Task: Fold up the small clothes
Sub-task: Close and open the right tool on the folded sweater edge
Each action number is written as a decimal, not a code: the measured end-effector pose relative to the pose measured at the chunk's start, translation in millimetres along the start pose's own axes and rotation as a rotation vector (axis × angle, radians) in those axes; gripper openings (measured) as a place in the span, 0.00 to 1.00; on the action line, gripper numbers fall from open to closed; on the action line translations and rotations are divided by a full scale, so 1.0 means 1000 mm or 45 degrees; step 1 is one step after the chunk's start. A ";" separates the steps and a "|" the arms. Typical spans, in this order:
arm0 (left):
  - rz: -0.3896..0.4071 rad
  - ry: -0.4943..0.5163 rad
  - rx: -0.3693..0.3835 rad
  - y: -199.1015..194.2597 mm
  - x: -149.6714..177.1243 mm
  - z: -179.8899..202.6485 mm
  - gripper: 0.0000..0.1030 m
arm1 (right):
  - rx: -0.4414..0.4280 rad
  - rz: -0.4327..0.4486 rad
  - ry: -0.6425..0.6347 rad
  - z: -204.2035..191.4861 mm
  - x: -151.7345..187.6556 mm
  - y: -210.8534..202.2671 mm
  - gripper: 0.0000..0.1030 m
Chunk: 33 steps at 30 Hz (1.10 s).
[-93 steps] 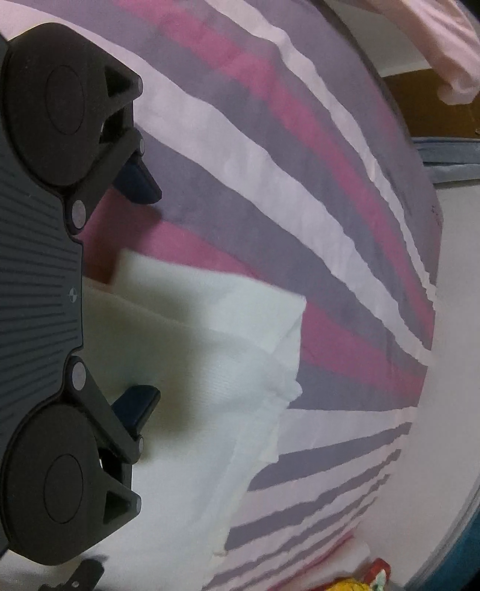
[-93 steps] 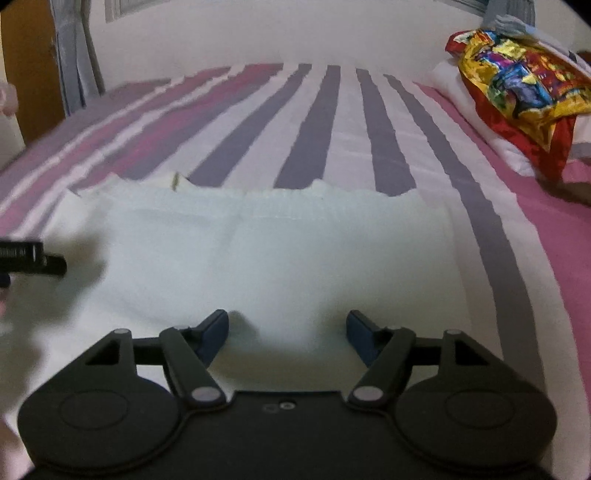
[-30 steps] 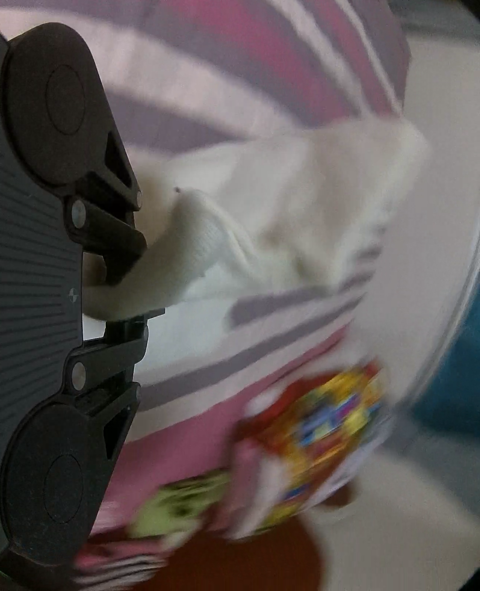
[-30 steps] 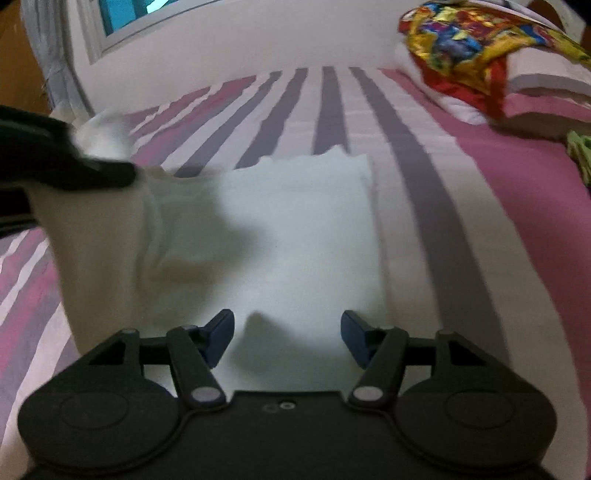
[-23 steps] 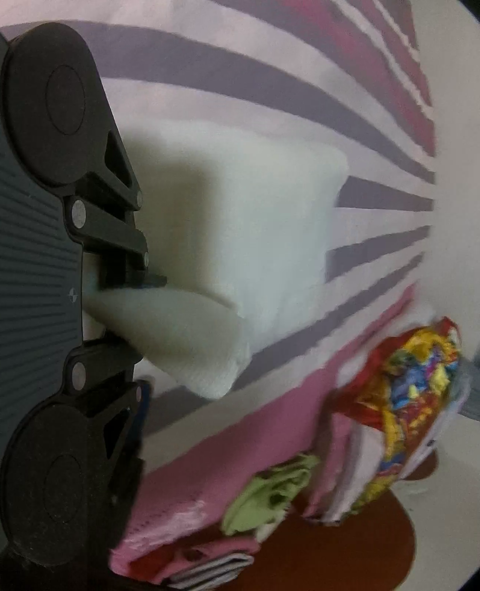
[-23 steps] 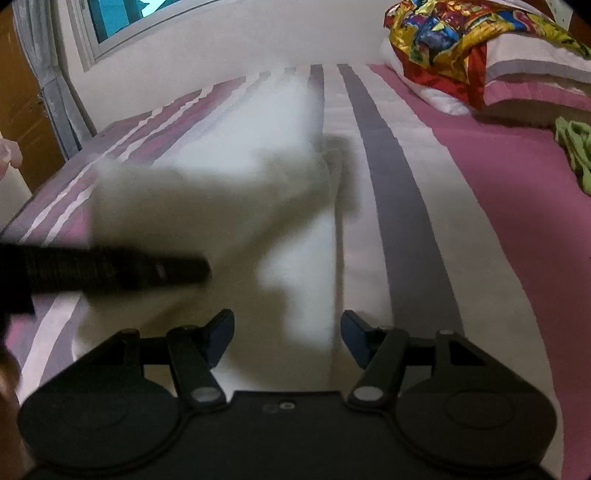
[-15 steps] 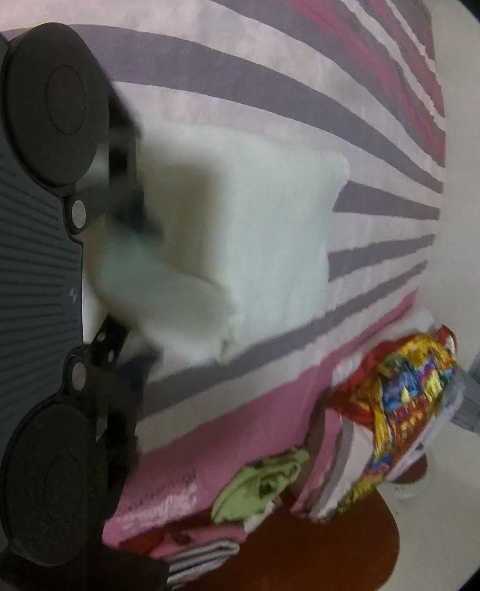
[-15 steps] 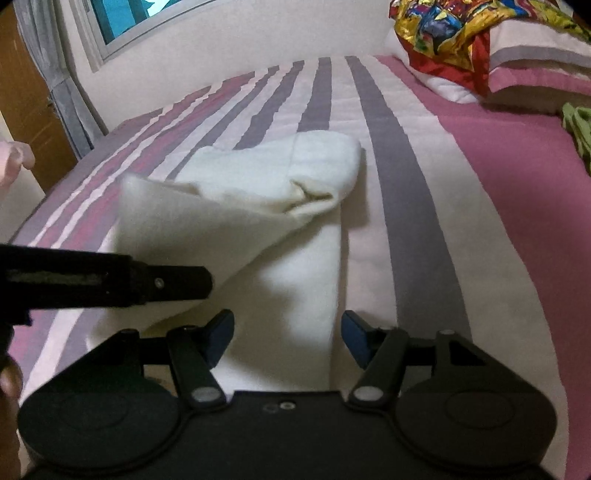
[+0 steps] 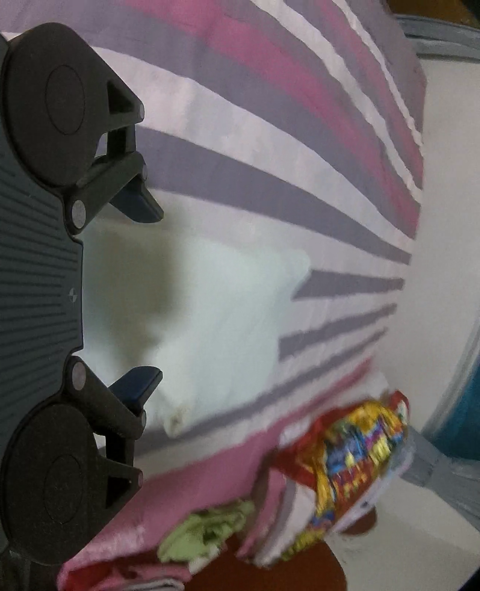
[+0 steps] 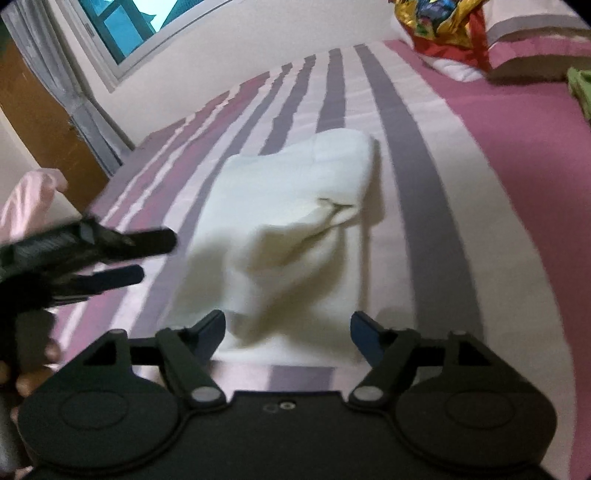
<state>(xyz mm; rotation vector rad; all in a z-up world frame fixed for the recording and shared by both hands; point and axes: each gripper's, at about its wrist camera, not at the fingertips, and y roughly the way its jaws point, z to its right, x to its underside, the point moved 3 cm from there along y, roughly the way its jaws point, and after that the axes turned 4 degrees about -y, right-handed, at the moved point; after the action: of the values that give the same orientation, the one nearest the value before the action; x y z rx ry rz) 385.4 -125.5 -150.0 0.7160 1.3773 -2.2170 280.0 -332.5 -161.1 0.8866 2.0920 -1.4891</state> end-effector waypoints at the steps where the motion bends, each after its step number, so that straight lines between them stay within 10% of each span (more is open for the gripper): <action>1: -0.003 -0.027 0.001 0.001 0.002 -0.004 0.82 | -0.025 -0.002 0.016 -0.005 -0.002 0.003 0.72; 7: -0.054 -0.021 -0.039 0.021 0.018 -0.011 0.82 | 0.019 -0.039 0.051 -0.011 -0.006 0.022 0.58; 13: -0.129 -0.050 -0.081 0.039 0.036 -0.017 0.82 | 0.125 -0.081 -0.013 -0.009 -0.007 0.036 0.09; 16: -0.143 -0.010 -0.070 0.035 0.042 -0.008 0.82 | 0.179 -0.071 -0.121 -0.013 -0.006 0.025 0.05; 21: -0.150 -0.003 -0.075 0.033 0.040 -0.005 0.82 | 0.255 -0.099 -0.132 0.003 0.001 0.032 0.07; 25: -0.053 -0.004 -0.059 0.016 0.015 -0.005 0.82 | 0.186 -0.022 -0.112 -0.003 -0.014 0.015 0.31; 28: -0.041 -0.004 -0.063 0.027 -0.011 0.002 0.82 | 0.184 0.067 -0.036 0.009 -0.034 0.013 0.78; 33: -0.054 -0.111 -0.104 0.070 -0.045 -0.003 0.82 | 0.148 0.073 0.142 0.031 -0.072 0.046 0.61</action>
<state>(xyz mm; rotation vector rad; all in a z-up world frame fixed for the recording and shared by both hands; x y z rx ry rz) 462.9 -147.3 -170.4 0.5603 1.4430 -2.1830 362.5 -369.8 -154.8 1.0871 2.0551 -1.5779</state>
